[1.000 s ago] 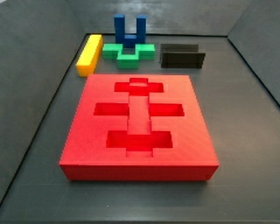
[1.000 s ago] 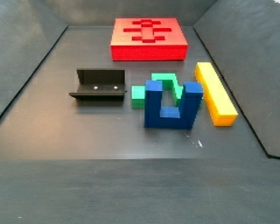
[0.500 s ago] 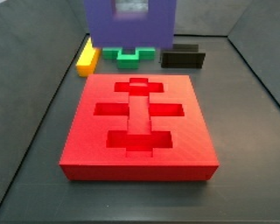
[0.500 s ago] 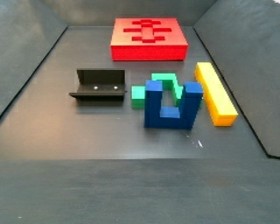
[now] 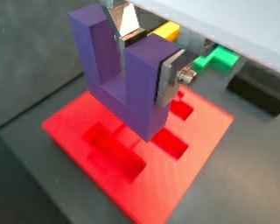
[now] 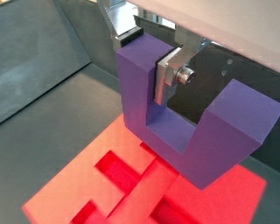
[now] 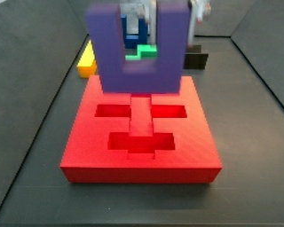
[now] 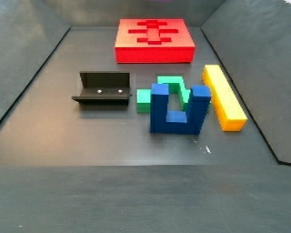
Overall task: Pick up the purple object. Move up. Move to above the board. Insert the purple object.
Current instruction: Insert the purple object.
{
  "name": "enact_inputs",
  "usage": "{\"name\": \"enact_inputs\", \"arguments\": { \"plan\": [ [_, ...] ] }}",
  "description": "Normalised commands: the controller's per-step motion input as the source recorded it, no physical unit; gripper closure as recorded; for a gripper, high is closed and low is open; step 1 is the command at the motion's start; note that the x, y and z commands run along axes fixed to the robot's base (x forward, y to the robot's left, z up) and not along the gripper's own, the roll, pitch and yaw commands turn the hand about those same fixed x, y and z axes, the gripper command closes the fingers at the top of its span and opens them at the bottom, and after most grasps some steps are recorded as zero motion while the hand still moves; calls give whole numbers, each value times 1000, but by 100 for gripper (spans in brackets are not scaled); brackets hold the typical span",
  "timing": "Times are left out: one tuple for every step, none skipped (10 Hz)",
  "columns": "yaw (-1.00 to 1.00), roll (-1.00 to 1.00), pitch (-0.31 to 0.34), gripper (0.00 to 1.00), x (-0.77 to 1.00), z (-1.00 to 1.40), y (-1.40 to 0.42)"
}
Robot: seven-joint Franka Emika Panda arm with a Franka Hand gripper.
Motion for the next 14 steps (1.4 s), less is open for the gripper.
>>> {"name": "enact_inputs", "arguments": {
  "plan": [
    [257, -120, -30, 100, 340, -563, -234],
    [271, -11, 0, 100, 323, -477, -246],
    [203, 63, 0, 100, 249, -497, -271],
    [197, 260, 3, 100, 209, -500, -340],
    [183, 310, 10, 100, 206, -451, -346],
    [183, 311, 21, 100, 229, -417, -291],
    [183, 284, 27, 100, 111, -394, -217],
    [151, 206, 17, 100, 0, -269, -31],
    [0, 166, 36, 100, -6, -91, 49],
    [0, 89, 43, 100, -114, 0, 143],
    [-46, 19, 11, 100, -197, 0, 86],
    [-69, 7, 0, 100, -209, 0, 17],
    [-63, 33, 0, 100, -169, -40, 0],
    [-100, 53, 0, 100, -211, -54, 0]
  ]
}}
